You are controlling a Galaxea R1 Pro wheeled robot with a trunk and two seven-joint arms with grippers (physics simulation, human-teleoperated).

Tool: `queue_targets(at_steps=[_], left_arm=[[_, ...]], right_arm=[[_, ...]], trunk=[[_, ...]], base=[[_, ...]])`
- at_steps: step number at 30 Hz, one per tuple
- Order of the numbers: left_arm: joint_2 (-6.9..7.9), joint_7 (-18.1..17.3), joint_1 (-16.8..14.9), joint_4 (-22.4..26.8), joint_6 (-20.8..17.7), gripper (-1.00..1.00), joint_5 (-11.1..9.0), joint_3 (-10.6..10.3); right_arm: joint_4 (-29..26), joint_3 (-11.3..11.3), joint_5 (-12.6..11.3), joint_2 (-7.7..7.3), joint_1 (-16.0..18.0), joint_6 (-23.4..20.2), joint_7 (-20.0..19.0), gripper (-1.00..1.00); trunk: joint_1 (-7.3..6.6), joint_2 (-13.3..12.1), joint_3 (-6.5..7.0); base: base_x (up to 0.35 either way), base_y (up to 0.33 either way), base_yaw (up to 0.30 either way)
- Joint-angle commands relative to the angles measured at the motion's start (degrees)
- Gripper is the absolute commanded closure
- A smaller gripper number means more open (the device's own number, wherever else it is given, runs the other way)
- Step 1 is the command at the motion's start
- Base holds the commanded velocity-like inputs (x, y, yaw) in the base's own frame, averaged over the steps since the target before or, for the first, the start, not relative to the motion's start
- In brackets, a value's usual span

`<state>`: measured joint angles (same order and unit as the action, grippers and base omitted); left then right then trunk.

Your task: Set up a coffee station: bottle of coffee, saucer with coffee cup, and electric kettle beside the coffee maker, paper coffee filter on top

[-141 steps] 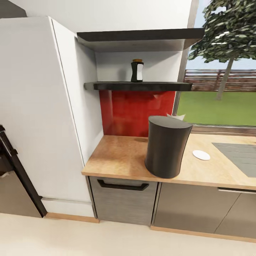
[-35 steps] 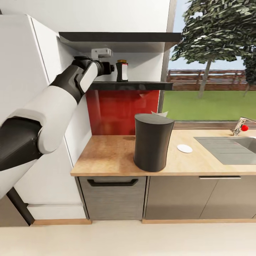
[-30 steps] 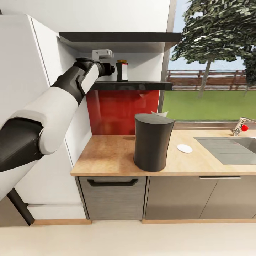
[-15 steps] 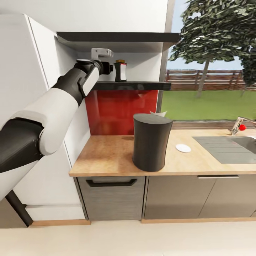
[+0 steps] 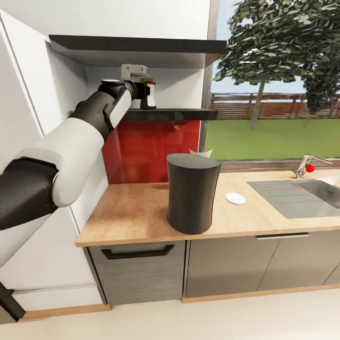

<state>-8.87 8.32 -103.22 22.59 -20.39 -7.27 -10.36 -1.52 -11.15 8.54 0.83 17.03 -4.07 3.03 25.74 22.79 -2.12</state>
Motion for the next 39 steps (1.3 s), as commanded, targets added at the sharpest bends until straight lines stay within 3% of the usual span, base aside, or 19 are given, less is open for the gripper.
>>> queue_targets(at_steps=[1, 10, 19, 30, 39], left_arm=[[0.02, 0.4, 0.0, 0.1, -0.3, -1.0, -0.6, -0.5], [0.34, 0.4, 0.4, 0.2, -0.3, -1.0, -0.5, -0.5], [0.02, 0.6, 0.3, 0.3, -0.2, -1.0, -0.5, -0.5], [-0.02, 0.7, 0.3, 1.5, -0.2, -1.0, 0.5, -0.5], [0.12, 0.8, 0.3, 2.4, -0.3, -1.0, 0.7, -0.5]], right_arm=[[-0.1, -0.5, 0.6, 0.04, 0.0, -0.4, 0.2, -1.0], [-0.2, -0.5, 0.6, -0.09, 0.0, -0.3, 0.1, -1.0], [0.0, -0.5, 0.7, -0.15, 0.0, -0.5, 0.2, -1.0], [0.0, -0.5, 0.7, -0.3, 0.0, -0.6, 0.2, -1.0], [0.0, -0.4, 0.8, -0.23, 0.0, -0.7, 0.2, -1.0]], trunk=[[0.04, 0.1, -0.13], [0.04, 0.1, -0.13], [0.04, 0.1, -0.13], [0.04, 0.1, -0.13], [0.04, 0.1, -0.13]], base=[[0.042, 0.0, -0.003], [0.017, 0.0, -0.001], [0.291, 0.0, 0.0], [0.035, 0.0, -0.122], [0.277, 0.0, -0.008]])
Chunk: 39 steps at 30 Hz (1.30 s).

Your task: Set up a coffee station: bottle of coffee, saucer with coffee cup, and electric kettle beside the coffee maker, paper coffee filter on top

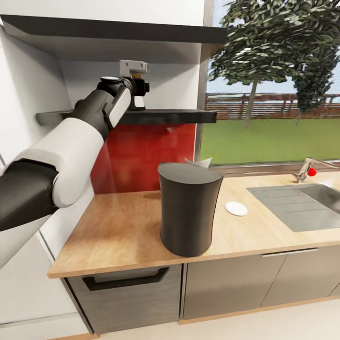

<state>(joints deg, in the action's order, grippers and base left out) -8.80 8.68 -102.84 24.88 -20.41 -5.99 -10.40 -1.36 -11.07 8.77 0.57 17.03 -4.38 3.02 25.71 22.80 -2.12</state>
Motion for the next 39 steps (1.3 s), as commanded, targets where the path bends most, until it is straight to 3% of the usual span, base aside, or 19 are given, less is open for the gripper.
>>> queue_targets(at_steps=[1, 12, 17, 20, 32, 39], left_arm=[[0.07, 0.5, 0.0, 0.5, -0.3, -1.0, -0.6, -0.4], [0.24, 3.2, 0.1, 3.8, -0.6, -1.0, -0.3, -0.5], [0.36, 3.3, 0.1, 4.2, -0.8, -1.0, -0.3, -0.6], [0.38, 3.3, 0.1, 4.2, -0.8, -1.0, -0.2, -0.6], [0.54, 3.3, 0.1, 4.1, -1.0, -1.0, -0.2, -0.7], [2.46, 3.5, 2.4, 4.0, -1.6, -1.0, -0.1, -0.4]], right_arm=[[-0.1, -0.5, 0.6, 0.0, 0.0, -0.4, 0.2, -1.0], [-0.1, -0.4, 0.6, -0.55, -2.0, -0.2, -0.6, -1.0], [-0.1, -0.5, 0.6, -1.65, -3.4, -0.2, -8.4, -1.0], [-0.1, -0.5, 0.6, -2.27, -3.6, -0.2, -10.4, -1.0], [-0.1, -0.4, 0.5, -2.04, -3.9, -0.4, -11.0, -1.0], [-0.2, -0.4, 0.6, -1.81, -4.1, -0.2, -10.9, -1.0]], trunk=[[0.07, 0.1, -0.13], [0.07, 0.1, -0.13], [0.07, 0.1, -0.13], [0.07, 0.1, -0.13], [0.07, 0.1, -0.13], [0.07, 0.1, -0.13]], base=[[0.332, 0.0, 0.0], [0.09, 0.0, 0.0], [0.001, 0.0, 0.0], [0.0, 0.0, 0.0], [0.168, 0.0, 0.0], [0.006, 0.0, 0.0]])
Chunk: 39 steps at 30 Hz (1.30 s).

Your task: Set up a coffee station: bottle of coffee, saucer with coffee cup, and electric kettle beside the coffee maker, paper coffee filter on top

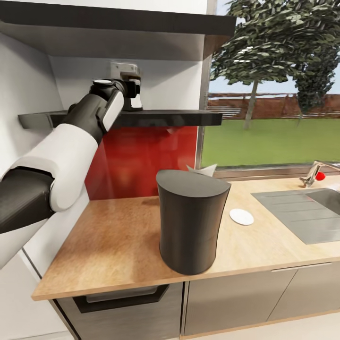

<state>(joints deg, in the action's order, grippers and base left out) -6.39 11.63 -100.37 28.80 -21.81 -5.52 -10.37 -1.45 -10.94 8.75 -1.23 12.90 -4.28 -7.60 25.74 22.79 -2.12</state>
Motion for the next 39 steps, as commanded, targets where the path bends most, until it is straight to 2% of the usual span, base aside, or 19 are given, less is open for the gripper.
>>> queue_targets(at_steps=[1, 10, 32, 39], left_arm=[[0.12, 0.5, 0.3, 0.1, -0.3, -1.0, -0.6, -0.4], [0.72, 0.4, 3.1, 0.1, -0.3, -1.0, -0.6, -0.3], [0.76, 0.5, 3.1, 0.4, -0.3, -1.0, -0.6, -0.2], [0.83, 0.5, 3.1, 2.3, -0.4, -1.0, -0.5, -0.2]], right_arm=[[-0.1, -0.5, 0.6, -0.1, 0.0, -0.3, -0.2, -1.0], [-0.1, -0.5, 0.6, -0.26, 0.0, -0.3, -0.2, -1.0], [0.0, -0.5, 0.7, -0.26, 0.0, -0.2, -0.1, -1.0], [0.0, -0.5, 0.7, -0.26, 0.0, -0.2, -0.1, -1.0]], trunk=[[0.04, 0.1, -0.13], [0.04, 0.1, -0.13], [0.04, 0.1, -0.13], [0.04, 0.1, -0.13]], base=[[0.075, 0.0, 0.0], [0.15, 0.0, 0.0], [0.027, 0.0, 0.0], [0.121, 0.0, 0.0]])
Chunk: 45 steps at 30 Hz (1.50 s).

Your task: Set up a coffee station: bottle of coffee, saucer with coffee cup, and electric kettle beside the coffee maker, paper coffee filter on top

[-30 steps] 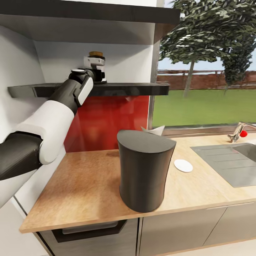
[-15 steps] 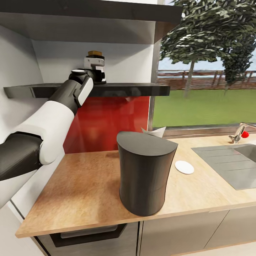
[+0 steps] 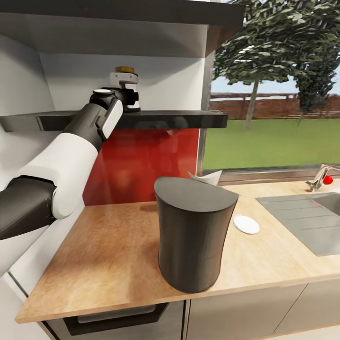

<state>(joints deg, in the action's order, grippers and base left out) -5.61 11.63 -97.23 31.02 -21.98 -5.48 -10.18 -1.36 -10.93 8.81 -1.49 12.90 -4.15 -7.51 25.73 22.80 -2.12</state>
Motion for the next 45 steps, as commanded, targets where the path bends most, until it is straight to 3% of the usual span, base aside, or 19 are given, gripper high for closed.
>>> queue_targets(at_steps=[1, 43, 44, 45], left_arm=[[0.07, 0.5, -0.1, 0.1, -0.2, -1.0, -0.6, -0.4], [0.16, 0.3, 0.2, 0.3, -0.2, -1.0, -0.6, -0.4], [0.14, 0.0, 0.3, 0.3, -0.2, 1.0, -0.6, -0.5], [0.11, 0.0, 0.3, 0.3, -0.3, 1.0, -0.6, -0.5]], right_arm=[[-0.1, -0.5, 0.6, -0.01, 0.0, -0.3, -0.2, -1.0], [-0.1, -0.5, 0.6, -0.09, 0.0, -0.3, -0.2, -1.0], [-0.1, -0.5, 0.6, -0.09, 0.0, -0.3, -0.2, -1.0], [-0.1, -0.5, 0.6, -0.09, 0.0, -0.3, -0.2, -1.0]], trunk=[[0.06, 0.1, -0.13], [0.06, 0.1, -0.13], [0.06, 0.1, -0.13], [0.06, 0.1, -0.13]], base=[[0.21, 0.0, 0.0], [0.053, 0.0, 0.0], [0.002, 0.0, 0.0], [0.0, 0.0, 0.0]])
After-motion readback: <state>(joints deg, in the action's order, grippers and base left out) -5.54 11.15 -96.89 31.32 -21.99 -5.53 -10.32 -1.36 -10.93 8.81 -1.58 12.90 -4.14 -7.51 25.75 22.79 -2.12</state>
